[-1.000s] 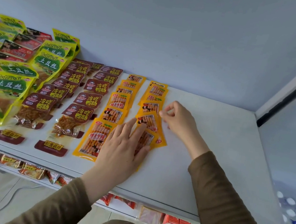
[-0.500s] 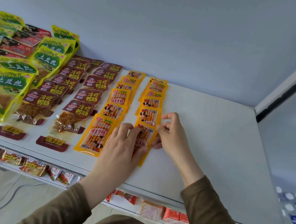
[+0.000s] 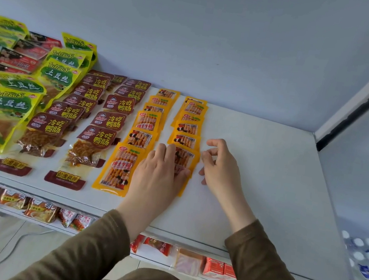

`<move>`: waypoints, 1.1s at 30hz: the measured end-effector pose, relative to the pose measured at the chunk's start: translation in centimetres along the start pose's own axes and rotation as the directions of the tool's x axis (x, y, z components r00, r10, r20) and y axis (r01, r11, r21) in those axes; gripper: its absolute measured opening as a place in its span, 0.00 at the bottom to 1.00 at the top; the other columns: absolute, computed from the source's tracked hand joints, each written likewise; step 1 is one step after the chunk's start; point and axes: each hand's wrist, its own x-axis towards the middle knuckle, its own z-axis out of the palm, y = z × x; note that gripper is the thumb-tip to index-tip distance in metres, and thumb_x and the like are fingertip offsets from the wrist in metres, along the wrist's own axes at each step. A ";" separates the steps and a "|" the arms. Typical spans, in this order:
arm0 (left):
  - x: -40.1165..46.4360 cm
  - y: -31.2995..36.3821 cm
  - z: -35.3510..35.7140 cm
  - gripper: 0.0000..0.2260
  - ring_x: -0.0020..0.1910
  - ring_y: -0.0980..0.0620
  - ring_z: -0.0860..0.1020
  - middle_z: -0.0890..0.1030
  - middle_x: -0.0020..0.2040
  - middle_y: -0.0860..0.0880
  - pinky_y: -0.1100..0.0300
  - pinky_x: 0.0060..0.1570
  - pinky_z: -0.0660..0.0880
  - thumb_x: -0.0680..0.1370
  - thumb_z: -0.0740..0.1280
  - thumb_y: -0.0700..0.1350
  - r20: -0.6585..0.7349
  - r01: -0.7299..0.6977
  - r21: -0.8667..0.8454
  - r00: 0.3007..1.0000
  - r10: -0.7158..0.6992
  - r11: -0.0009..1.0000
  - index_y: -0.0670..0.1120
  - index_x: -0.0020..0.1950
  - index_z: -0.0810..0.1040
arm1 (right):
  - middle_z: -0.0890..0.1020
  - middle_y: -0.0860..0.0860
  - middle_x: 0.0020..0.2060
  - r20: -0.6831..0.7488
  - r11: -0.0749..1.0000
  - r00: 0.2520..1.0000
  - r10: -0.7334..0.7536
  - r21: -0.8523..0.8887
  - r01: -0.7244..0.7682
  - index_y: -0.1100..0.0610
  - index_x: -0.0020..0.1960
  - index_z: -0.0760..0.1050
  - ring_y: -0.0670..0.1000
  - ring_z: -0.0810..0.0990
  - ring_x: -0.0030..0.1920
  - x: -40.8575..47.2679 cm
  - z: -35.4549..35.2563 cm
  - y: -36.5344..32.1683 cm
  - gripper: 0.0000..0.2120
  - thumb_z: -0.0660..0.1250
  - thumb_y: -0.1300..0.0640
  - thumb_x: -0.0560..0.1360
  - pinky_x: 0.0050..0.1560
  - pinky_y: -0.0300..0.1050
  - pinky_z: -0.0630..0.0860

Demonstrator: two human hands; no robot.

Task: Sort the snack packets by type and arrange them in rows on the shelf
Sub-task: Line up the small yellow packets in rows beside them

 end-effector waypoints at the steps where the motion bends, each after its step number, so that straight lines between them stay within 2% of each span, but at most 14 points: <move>1: 0.2 0.1 0.1 0.27 0.58 0.48 0.77 0.74 0.62 0.48 0.56 0.52 0.76 0.83 0.56 0.64 0.005 0.002 0.015 1.000 -0.002 1.000 0.46 0.74 0.64 | 0.79 0.43 0.46 0.004 1.000 1.000 -0.008 0.008 0.008 0.48 0.62 0.70 0.47 0.82 0.33 -0.1 0.2 0.0 0.08 0.60 0.55 0.83 0.33 0.49 0.82; 3: 0.7 0.3 0.2 0.29 0.60 0.47 0.77 0.75 0.63 0.48 0.55 0.54 0.76 0.83 0.54 0.64 0.010 0.006 0.036 1.000 -0.006 0.999 0.45 0.76 0.62 | 0.80 0.44 0.50 -0.004 1.000 1.000 -0.029 0.006 0.029 0.48 0.62 0.72 0.47 0.83 0.37 -0.3 0.4 -0.1 0.09 0.60 0.55 0.84 0.38 0.50 0.83; 7: 0.7 -0.4 -0.3 0.28 0.64 0.43 0.73 0.74 0.66 0.45 0.49 0.62 0.73 0.84 0.53 0.62 -0.063 -0.047 0.056 0.997 0.051 0.997 0.44 0.77 0.64 | 0.79 0.48 0.65 -0.048 0.999 0.998 -0.048 0.014 0.049 0.52 0.70 0.72 0.50 0.80 0.61 -0.3 0.2 0.6 0.15 0.60 0.58 0.83 0.61 0.49 0.77; 9: 0.7 -1.1 -0.3 0.29 0.75 0.41 0.66 0.70 0.76 0.43 0.45 0.75 0.64 0.85 0.50 0.62 -0.033 -0.088 0.131 0.995 0.093 0.988 0.46 0.81 0.61 | 0.75 0.50 0.71 0.013 0.992 1.000 -0.013 0.126 0.011 0.54 0.75 0.69 0.50 0.75 0.69 -0.2 0.4 0.6 0.19 0.58 0.59 0.84 0.69 0.51 0.73; 11: 0.9 -1.8 -0.1 0.32 0.83 0.42 0.53 0.61 0.82 0.44 0.43 0.81 0.49 0.85 0.46 0.64 0.052 -0.103 0.175 0.994 0.096 0.979 0.46 0.84 0.53 | 0.72 0.51 0.74 0.083 0.973 0.997 -0.007 0.229 -0.012 0.55 0.78 0.65 0.48 0.71 0.72 -0.3 1.0 0.2 0.22 0.57 0.61 0.84 0.72 0.53 0.70; 12: 1.2 -2.0 0.1 0.33 0.83 0.43 0.49 0.59 0.83 0.45 0.44 0.81 0.44 0.85 0.44 0.64 0.089 -0.102 0.173 0.992 0.087 0.980 0.46 0.84 0.50 | 0.71 0.51 0.74 0.108 0.967 0.994 -0.015 0.256 -0.014 0.55 0.78 0.64 0.46 0.70 0.73 -0.4 1.3 0.1 0.22 0.57 0.62 0.84 0.73 0.54 0.70; 14: 1.5 -2.3 0.2 0.34 0.83 0.46 0.47 0.59 0.83 0.47 0.47 0.81 0.41 0.84 0.41 0.64 0.115 -0.098 0.157 0.990 0.080 0.983 0.46 0.84 0.49 | 0.70 0.51 0.75 0.144 0.962 0.989 -0.026 0.272 -0.015 0.54 0.79 0.62 0.47 0.69 0.74 -0.6 2.2 -0.1 0.24 0.57 0.61 0.84 0.74 0.54 0.69; 17: 1.4 -2.4 -0.1 0.33 0.83 0.46 0.53 0.65 0.81 0.47 0.48 0.81 0.43 0.84 0.41 0.64 0.072 -0.087 0.135 0.994 0.078 0.987 0.45 0.84 0.53 | 0.71 0.51 0.75 0.186 0.966 0.982 -0.035 0.258 -0.014 0.51 0.80 0.61 0.48 0.70 0.74 -0.8 2.7 0.0 0.24 0.58 0.57 0.84 0.72 0.55 0.71; 19: 1.5 -2.5 -0.5 0.33 0.83 0.46 0.54 0.66 0.80 0.48 0.48 0.81 0.44 0.84 0.43 0.64 0.064 -0.079 0.119 0.995 0.072 0.990 0.46 0.84 0.54 | 0.71 0.52 0.75 0.161 0.975 0.986 -0.032 0.222 -0.005 0.52 0.79 0.61 0.50 0.73 0.72 0.1 2.1 0.2 0.24 0.59 0.57 0.84 0.70 0.57 0.72; 21: 1.9 -2.8 -1.1 0.33 0.83 0.45 0.53 0.63 0.81 0.47 0.47 0.81 0.45 0.83 0.43 0.65 0.064 -0.074 0.089 0.996 0.068 0.993 0.48 0.84 0.54 | 0.71 0.54 0.75 0.084 0.982 0.996 0.004 0.187 -0.019 0.54 0.79 0.62 0.52 0.73 0.71 2.0 0.8 0.2 0.24 0.60 0.58 0.83 0.70 0.57 0.72; 24: 3.7 -2.8 -2.0 0.32 0.83 0.44 0.49 0.56 0.84 0.46 0.46 0.81 0.47 0.83 0.45 0.66 0.082 -0.084 0.044 0.993 0.080 0.995 0.52 0.84 0.51 | 0.70 0.52 0.75 0.004 0.960 0.999 0.051 0.277 -0.050 0.55 0.77 0.65 0.50 0.70 0.74 6.0 -0.5 -0.6 0.22 0.59 0.58 0.84 0.75 0.50 0.66; 27: 5.9 -1.1 -1.7 0.31 0.83 0.44 0.41 0.45 0.85 0.45 0.45 0.80 0.43 0.83 0.47 0.65 0.163 -0.191 0.051 0.970 0.180 0.980 0.55 0.84 0.47 | 0.71 0.51 0.75 -0.029 0.962 0.998 0.053 0.269 -0.043 0.55 0.76 0.67 0.49 0.68 0.74 9.6 0.5 -1.9 0.21 0.59 0.56 0.84 0.72 0.43 0.65; 30: 7.4 0.8 -0.7 0.31 0.83 0.43 0.38 0.40 0.84 0.45 0.42 0.81 0.42 0.84 0.45 0.65 0.248 -0.261 0.103 0.941 0.229 0.960 0.56 0.84 0.42 | 0.71 0.54 0.75 -0.013 0.954 0.999 0.052 0.296 -0.046 0.59 0.76 0.67 0.51 0.68 0.75 12.0 2.4 -2.9 0.21 0.59 0.56 0.84 0.73 0.42 0.63; 33: 7.8 0.7 -0.1 0.30 0.83 0.40 0.41 0.39 0.84 0.45 0.40 0.80 0.42 0.84 0.44 0.66 0.303 -0.234 0.136 0.935 0.185 0.963 0.58 0.84 0.41 | 0.68 0.53 0.77 0.037 0.931 0.997 0.065 0.358 -0.074 0.57 0.78 0.64 0.51 0.66 0.76 13.2 3.5 -3.5 0.22 0.57 0.55 0.85 0.74 0.43 0.62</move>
